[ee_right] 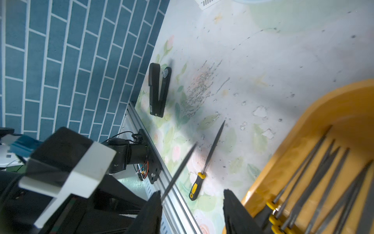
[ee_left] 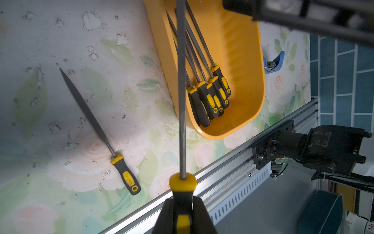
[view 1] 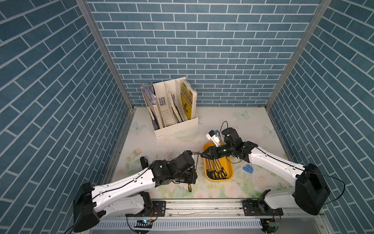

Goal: Put the file tool into the storage box
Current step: Pick up the file tool from the center of the board, then place the file tool in the storage box.

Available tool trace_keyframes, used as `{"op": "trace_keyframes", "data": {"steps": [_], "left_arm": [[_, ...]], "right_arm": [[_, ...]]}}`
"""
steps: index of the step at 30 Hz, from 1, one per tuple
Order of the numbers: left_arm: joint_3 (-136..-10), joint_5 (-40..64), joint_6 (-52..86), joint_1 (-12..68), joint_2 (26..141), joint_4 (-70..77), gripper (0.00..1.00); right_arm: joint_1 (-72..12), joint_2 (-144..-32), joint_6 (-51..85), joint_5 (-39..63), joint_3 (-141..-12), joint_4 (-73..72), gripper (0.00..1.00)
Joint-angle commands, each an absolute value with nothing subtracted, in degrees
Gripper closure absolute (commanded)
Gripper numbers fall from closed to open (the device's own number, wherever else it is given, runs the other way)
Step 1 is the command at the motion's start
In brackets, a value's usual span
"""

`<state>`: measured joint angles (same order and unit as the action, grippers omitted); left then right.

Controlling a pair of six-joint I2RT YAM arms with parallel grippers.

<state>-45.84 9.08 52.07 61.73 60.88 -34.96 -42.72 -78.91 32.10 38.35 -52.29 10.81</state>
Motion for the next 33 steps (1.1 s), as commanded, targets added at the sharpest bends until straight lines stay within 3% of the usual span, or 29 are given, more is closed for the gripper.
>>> {"op": "trace_keyframes", "data": {"steps": [1,9,11,15,16,19,20,23,29,33], "left_arm": [[-46.8,10.0,52.2,61.6,61.1,-33.1,0.95],[-47.3,10.8,52.4,61.6,61.2,-32.9,0.96],[-47.1,11.2,52.4,61.7,61.2,-32.6,0.96],[-47.4,11.3,52.3,61.6,61.0,-32.9,0.91],[-47.5,11.2,52.3,61.7,60.7,-33.0,0.81],[-48.1,10.0,52.3,61.6,59.9,-34.0,0.3],[-48.5,9.0,52.4,61.5,59.7,-34.7,0.19],[-49.4,6.3,53.2,61.2,58.1,-37.6,0.01],[-46.6,4.5,56.6,61.2,54.1,-37.5,0.0],[-43.1,4.7,57.6,61.2,54.7,-36.9,0.0]], "right_arm": [[-43.9,-79.8,35.5,39.3,-50.8,6.6,0.49],[-46.0,-82.8,36.9,38.2,-50.9,4.7,0.55],[-46.3,-83.7,36.9,37.9,-51.6,4.6,0.62],[-46.4,-84.3,36.8,38.1,-52.8,5.2,0.89],[-46.3,-84.2,36.3,37.9,-53.1,6.0,0.93],[-45.8,-83.4,33.8,36.2,-55.0,10.9,1.0],[-45.2,-82.9,32.9,35.8,-55.4,13.0,1.0],[-41.7,-81.0,28.6,33.6,-56.9,21.7,1.0],[-33.2,-78.8,18.1,27.7,-62.1,38.6,1.0],[-32.3,-81.6,13.7,23.2,-67.6,45.3,1.0]]}}
